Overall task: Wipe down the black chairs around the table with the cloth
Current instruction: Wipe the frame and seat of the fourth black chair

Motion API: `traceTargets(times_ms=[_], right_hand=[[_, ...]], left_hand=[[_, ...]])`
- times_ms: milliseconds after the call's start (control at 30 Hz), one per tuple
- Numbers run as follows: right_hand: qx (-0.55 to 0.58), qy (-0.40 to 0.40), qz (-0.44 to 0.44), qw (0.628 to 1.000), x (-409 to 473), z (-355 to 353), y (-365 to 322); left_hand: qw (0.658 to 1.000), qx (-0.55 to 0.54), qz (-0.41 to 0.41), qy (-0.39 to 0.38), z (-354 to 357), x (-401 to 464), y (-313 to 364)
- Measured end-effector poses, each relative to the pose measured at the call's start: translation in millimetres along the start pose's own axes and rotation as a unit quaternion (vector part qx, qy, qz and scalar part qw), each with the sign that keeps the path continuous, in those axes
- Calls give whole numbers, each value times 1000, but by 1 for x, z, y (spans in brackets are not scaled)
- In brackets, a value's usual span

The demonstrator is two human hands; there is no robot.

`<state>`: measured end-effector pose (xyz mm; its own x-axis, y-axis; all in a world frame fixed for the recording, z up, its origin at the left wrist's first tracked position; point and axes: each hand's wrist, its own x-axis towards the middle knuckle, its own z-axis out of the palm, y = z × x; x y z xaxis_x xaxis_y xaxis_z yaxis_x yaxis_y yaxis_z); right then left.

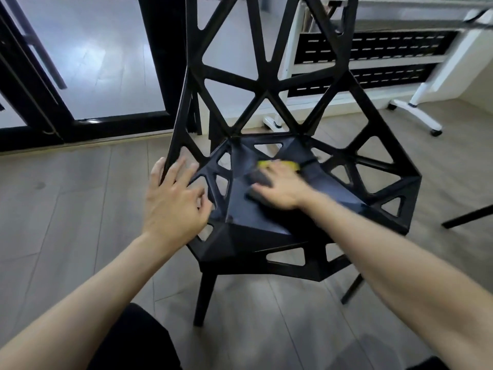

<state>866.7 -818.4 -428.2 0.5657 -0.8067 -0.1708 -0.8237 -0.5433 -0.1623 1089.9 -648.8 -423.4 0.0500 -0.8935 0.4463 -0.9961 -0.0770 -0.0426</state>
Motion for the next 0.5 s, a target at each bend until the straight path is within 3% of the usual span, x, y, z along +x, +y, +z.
traceTargets(times_ms=[67,133,200,267,333,367,433,500], right_hand=[[44,-44,-132,989,-30,11,-43],[85,-71,-187,976,-40,4,-23],[74,-72,-127,986,-23,-9,36],[-1,-11,19,1000,15,-20,94],[-41,29,108,993,45,-17,103],[-47,31,102,993,48,-11,84],[-7,4,-11,1000,26,3,29],[42,-32,-169,984,-13,11,-3]], left_hand=[[1000,11,21,-10,0,-2,0],[1000,18,23,-10,-1,-4,-3],[1000,19,19,-9,2,-5,-4],[1000,19,-2,-9,6,-3,-3],[1000,18,-14,-21,8,-1,-1],[1000,16,-15,-21,8,-1,-1],[1000,11,-12,-19,7,-2,-2],[1000,10,-10,-21,6,-4,-2]])
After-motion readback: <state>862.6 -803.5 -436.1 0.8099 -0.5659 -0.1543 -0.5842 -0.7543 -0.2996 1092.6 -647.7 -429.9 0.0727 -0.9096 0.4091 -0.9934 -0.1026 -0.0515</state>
